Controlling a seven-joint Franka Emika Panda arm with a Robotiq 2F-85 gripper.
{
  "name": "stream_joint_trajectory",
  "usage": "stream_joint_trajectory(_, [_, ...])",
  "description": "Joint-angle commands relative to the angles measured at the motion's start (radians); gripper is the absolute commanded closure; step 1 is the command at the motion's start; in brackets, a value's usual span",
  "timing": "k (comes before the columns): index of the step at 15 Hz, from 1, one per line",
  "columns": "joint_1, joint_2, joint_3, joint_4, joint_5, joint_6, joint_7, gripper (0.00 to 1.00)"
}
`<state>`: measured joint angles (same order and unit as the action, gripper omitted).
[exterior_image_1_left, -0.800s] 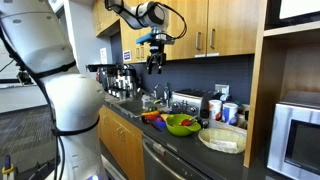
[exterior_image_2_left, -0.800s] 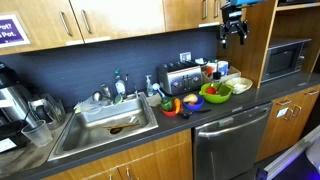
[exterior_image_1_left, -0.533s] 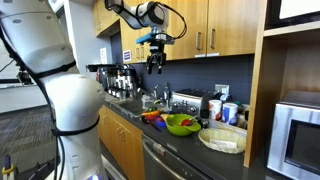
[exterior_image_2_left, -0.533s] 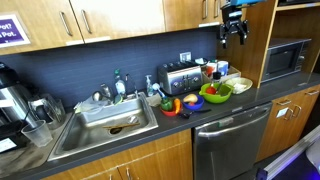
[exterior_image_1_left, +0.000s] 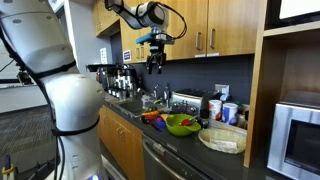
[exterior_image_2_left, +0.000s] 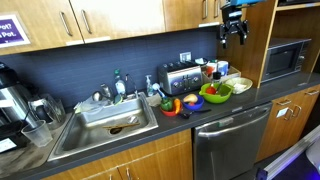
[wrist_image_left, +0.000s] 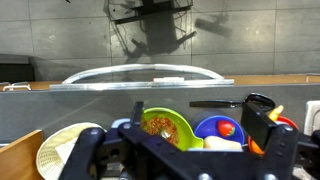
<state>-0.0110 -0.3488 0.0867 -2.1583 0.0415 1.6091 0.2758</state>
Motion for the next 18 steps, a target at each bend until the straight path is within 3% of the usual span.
stream_joint_trajectory(1, [0.005,0.001,-0.005,0.002,-0.001,-0.002,0.001,0.0])
stream_joint_trajectory(11, [0.005,0.003,-0.005,0.002,-0.001,-0.002,0.001,0.0])
stream_joint_trajectory(18, [0.034,0.156,0.01,0.059,0.011,0.112,-0.035,0.0])
